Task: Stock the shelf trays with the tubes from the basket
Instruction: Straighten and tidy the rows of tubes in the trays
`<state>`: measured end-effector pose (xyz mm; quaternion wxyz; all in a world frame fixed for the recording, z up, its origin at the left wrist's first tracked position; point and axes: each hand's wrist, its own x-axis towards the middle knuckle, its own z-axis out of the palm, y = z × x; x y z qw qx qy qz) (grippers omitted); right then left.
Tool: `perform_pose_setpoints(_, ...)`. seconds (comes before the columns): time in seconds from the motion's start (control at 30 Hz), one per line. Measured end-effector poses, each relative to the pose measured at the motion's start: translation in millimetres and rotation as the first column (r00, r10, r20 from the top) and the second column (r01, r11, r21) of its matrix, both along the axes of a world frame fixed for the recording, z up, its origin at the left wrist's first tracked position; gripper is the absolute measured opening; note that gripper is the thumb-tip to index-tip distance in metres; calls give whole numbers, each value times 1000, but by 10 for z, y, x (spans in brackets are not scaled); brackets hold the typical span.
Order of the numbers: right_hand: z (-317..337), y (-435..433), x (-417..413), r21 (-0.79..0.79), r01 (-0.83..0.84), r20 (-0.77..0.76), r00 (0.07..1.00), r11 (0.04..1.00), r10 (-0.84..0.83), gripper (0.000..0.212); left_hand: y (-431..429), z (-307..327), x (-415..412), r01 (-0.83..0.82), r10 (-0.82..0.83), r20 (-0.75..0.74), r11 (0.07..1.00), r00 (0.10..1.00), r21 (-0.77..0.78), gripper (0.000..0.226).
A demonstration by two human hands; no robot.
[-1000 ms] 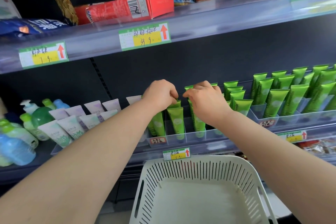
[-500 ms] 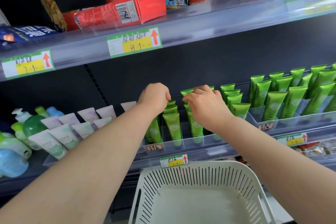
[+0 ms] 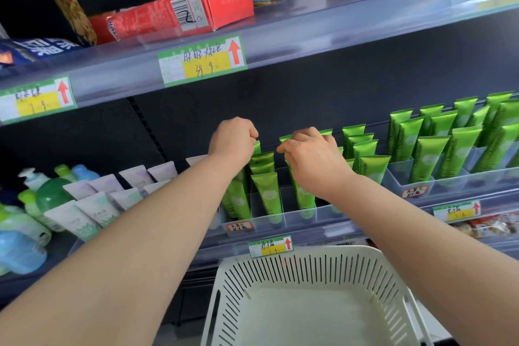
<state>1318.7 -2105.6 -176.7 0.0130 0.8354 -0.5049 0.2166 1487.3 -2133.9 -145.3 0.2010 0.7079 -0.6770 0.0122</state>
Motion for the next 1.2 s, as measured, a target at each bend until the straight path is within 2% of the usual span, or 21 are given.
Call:
perform_pose_setpoints(0.17, -43, -29, -56, 27, 8, 1, 1000, 1000, -8, 32, -133, -80, 21, -46, 35, 100, 993, 994, 108, 33)
perform_pose_setpoints(0.37, -69, -79, -153, 61, 33, 22, 999, 998, -35, 33, -268, -104, -74, -28, 18, 102, 995, 995, 97, 34)
perform_pose_setpoints(0.87, -39, -72, -15, 44, 18, 25, 1000, 999, -19, 33, -305, -141, 11, 32, -19, -111, 993, 994, 116, 26)
perform_pose_setpoints(1.2, 44, 31, 196, -11, -22, 34, 999, 1000, 22, 32, -101, -34, 252, 41, -33, -172, 998, 985, 46, 29)
